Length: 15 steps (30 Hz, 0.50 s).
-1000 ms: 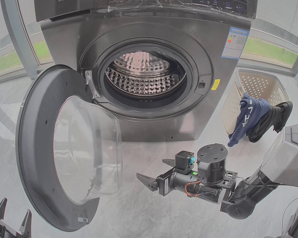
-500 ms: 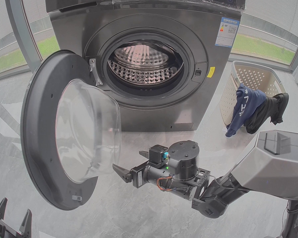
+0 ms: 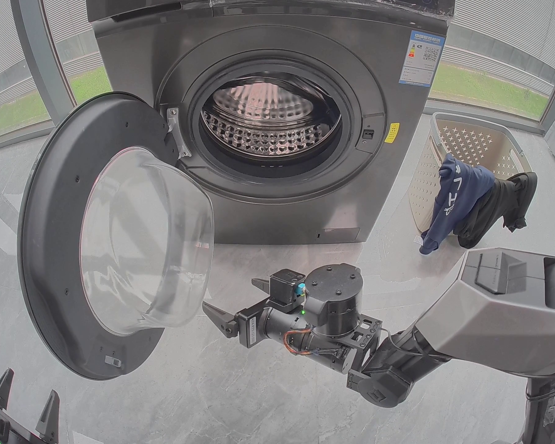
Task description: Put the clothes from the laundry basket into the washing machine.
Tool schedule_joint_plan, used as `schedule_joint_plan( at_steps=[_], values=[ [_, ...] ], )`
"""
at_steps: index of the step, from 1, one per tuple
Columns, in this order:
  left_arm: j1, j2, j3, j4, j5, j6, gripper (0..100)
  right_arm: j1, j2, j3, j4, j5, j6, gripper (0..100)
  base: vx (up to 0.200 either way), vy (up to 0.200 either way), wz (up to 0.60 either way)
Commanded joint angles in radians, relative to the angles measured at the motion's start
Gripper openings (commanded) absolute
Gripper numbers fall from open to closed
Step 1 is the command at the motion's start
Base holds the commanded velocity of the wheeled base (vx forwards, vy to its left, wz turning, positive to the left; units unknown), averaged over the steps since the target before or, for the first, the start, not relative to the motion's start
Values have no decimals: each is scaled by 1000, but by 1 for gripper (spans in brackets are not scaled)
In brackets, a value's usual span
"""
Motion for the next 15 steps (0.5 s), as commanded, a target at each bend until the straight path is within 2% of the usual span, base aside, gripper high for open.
schedule_joint_plan(
  at_steps=[1, 2, 4, 15],
  values=[
    [0, -13, 16, 0, 1, 0, 100, -4, 1, -6, 3, -1, -1, 100, 200, 0, 0],
    [0, -13, 15, 0, 1, 0, 100, -4, 5, -10, 6, -9, -2, 100, 200, 0, 0],
    [0, -13, 16, 0, 1, 0, 100, 0, 10, -24, 7, -26, -2, 100, 0, 0, 0],
    [0, -12, 15, 0, -1, 1, 100, 27, 78, -142, 41, -34, -2, 100, 0, 0, 0]
  ],
)
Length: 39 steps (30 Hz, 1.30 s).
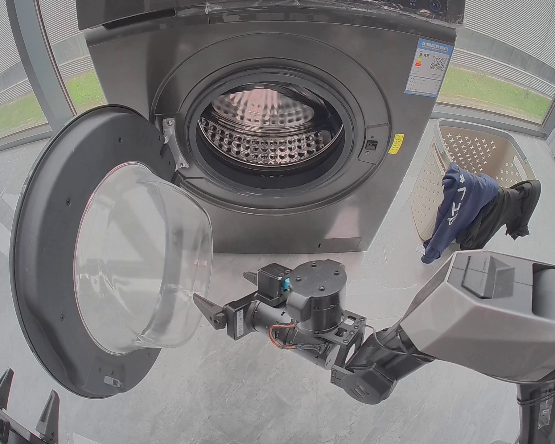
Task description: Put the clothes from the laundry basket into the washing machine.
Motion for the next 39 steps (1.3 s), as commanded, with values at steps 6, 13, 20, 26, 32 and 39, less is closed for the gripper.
schedule_joint_plan(
  at_steps=[6, 13, 20, 26, 32, 39],
  values=[
    [0, -13, 16, 0, 0, 0, 100, 63, 96, -156, 1, -14, 2, 100, 0, 0, 0],
    [0, -13, 15, 0, 0, 0, 100, 50, 83, -165, 5, -38, 2, 100, 0, 0, 0],
    [0, -13, 16, 0, 0, 0, 100, 7, 91, -174, 61, -38, -1, 100, 0, 0, 0],
    [0, -13, 16, 0, 0, 0, 100, 24, 152, -263, 103, -40, -1, 100, 0, 0, 0],
    [0, -13, 16, 0, 0, 0, 100, 67, 223, -421, 186, -44, 0, 100, 0, 0, 0],
    [0, -13, 16, 0, 0, 0, 100, 81, 298, -588, 228, -69, 0, 100, 0, 0, 0]
  ],
)
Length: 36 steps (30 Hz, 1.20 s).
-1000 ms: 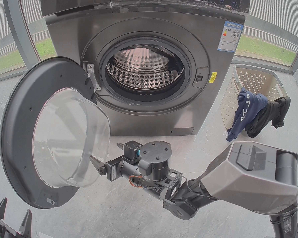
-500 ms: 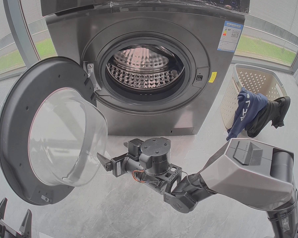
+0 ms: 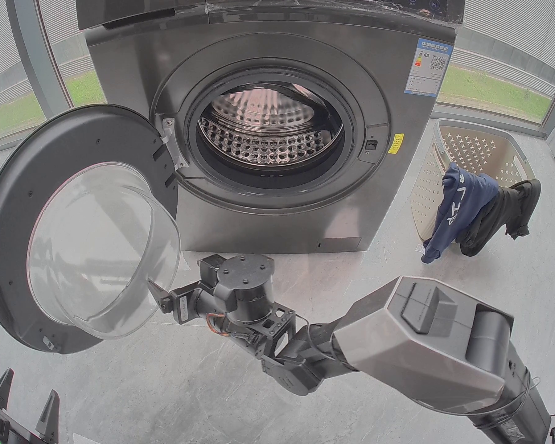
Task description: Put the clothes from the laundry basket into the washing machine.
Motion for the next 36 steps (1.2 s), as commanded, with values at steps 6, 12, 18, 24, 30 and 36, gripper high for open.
schedule_joint_plan(
  at_steps=[6, 12, 18, 24, 30, 36],
  values=[
    [0, -13, 16, 0, 1, 0, 100, -3, 41, -42, 7, -30, 1, 100, 0, 0, 0],
    [1, -13, 15, -2, 2, 3, 100, -76, -265, 290, -20, -39, -7, 100, 0, 0, 0],
    [1, -13, 16, -3, 1, 9, 100, -189, -636, 712, -114, -42, -70, 100, 0, 0, 0],
    [1, -13, 16, -3, 1, 9, 100, -365, -1010, 1106, -165, -76, -93, 100, 0, 0, 0],
    [1, -13, 16, -3, 1, 9, 100, -603, -1443, 1425, -151, -55, -103, 100, 0, 0, 0],
    [1, -13, 16, -3, 1, 9, 100, -695, -1667, 1555, -77, -47, -120, 100, 0, 0, 0]
  ],
)
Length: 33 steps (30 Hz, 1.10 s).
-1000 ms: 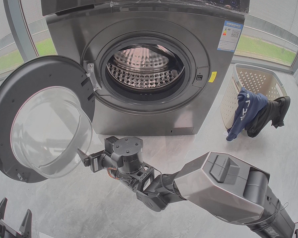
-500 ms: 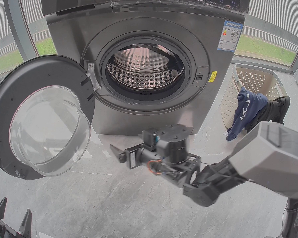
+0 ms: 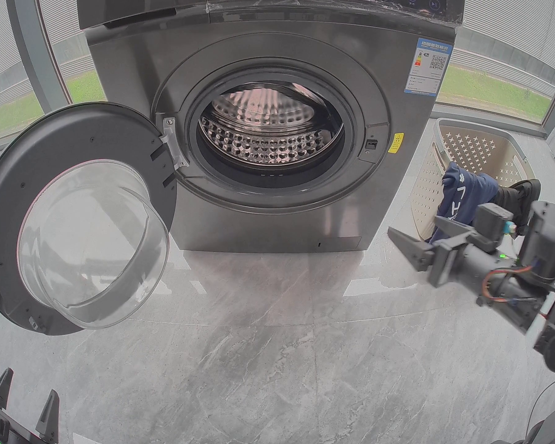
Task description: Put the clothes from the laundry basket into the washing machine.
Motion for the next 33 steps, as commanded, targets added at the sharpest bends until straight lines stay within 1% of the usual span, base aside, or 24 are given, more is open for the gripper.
schedule_joint_plan(
  at_steps=[1, 3, 4, 6, 7, 8, 11, 14, 15, 16, 17, 18, 20, 22, 23, 24, 26, 27, 29, 30, 31, 32, 33],
  values=[
    [1, -13, 16, -1, 0, 1, 100, -335, -763, 467, 107, 17, -40, 100, 0, 0, 0],
    [1, -13, 16, -1, 0, 1, 100, -355, -830, 468, 182, 22, -41, 100, 0, 0, 0],
    [1, -13, 16, -1, 0, 1, 100, -375, -885, 468, 250, 26, -43, 100, 0, 0, 0],
    [1, -13, 16, -1, 0, 1, 100, -407, -956, 468, 337, 29, -52, 100, 0, 0, 0],
    [1, -13, 16, -1, 0, 1, 100, -414, -968, 467, 351, 31, -55, 100, 0, 0, 0],
    [1, -13, 16, -1, 0, 1, 100, -450, -1043, 470, 429, 52, -67, 100, 0, 0, 0],
    [1, -13, 16, -1, 0, 1, 100, -500, -1146, 473, 534, 94, -73, 100, 0, 0, 0],
    [1, -13, 16, -1, 0, 1, 100, -559, -1273, 475, 678, 157, -82, 100, 0, 0, 0],
    [1, -13, 16, -1, 0, 1, 100, -569, -1303, 475, 713, 172, -81, 100, 0, 0, 0],
    [1, -13, 16, -1, 0, 1, 100, -584, -1385, 476, 814, 204, -79, 100, 0, 0, 0],
    [1, -15, 16, -1, 0, 1, 100, -585, -1442, 476, 876, 221, -76, 100, 0, 0, 0],
    [1, -13, 16, -1, 0, 1, 100, -585, -1531, 476, 978, 239, -76, 100, 0, 0, 0],
    [1, -15, 18, -1, -1, 7, 100, -581, -1556, 467, 1037, 253, -64, 100, 0, 0, 0],
    [1, -15, 18, 2, -3, 32, 100, -581, -1556, 476, 1001, 247, -66, 100, 0, 0, 0],
    [1, -15, 18, 2, -4, 35, 100, -581, -1556, 478, 997, 232, -72, 100, 0, 0, 0],
    [1, -15, 18, 2, -6, 35, 100, -581, -1556, 476, 1003, 204, -82, 100, 0, 0, 0],
    [1, -15, 18, 0, -6, 32, 100, -581, -1556, 476, 1026, 121, -125, 100, 0, 0, 0],
    [1, -15, 18, 2, -6, 36, 100, -581, -1556, 476, 1032, 109, -130, 100, 0, 0, 0],
    [1, -15, 18, 2, -6, 41, 100, -582, -1556, 475, 1046, 121, -112, 100, 0, 0, 0],
    [1, -15, 18, 2, -6, 41, 100, -579, -1551, 475, 1049, 128, -119, 100, 0, 0, 0],
    [1, -15, 18, 2, -6, 38, 100, -581, -1547, 473, 1057, 134, -125, 100, 0, 0, 0],
    [1, -15, 18, 0, -6, 27, 100, -576, -1539, 470, 1070, 141, -133, 100, 0, 0, 0],
    [1, -13, 18, 0, -9, 22, 100, -573, -1527, 467, 1081, 147, -133, 100, 0, 0, 0]
  ],
)
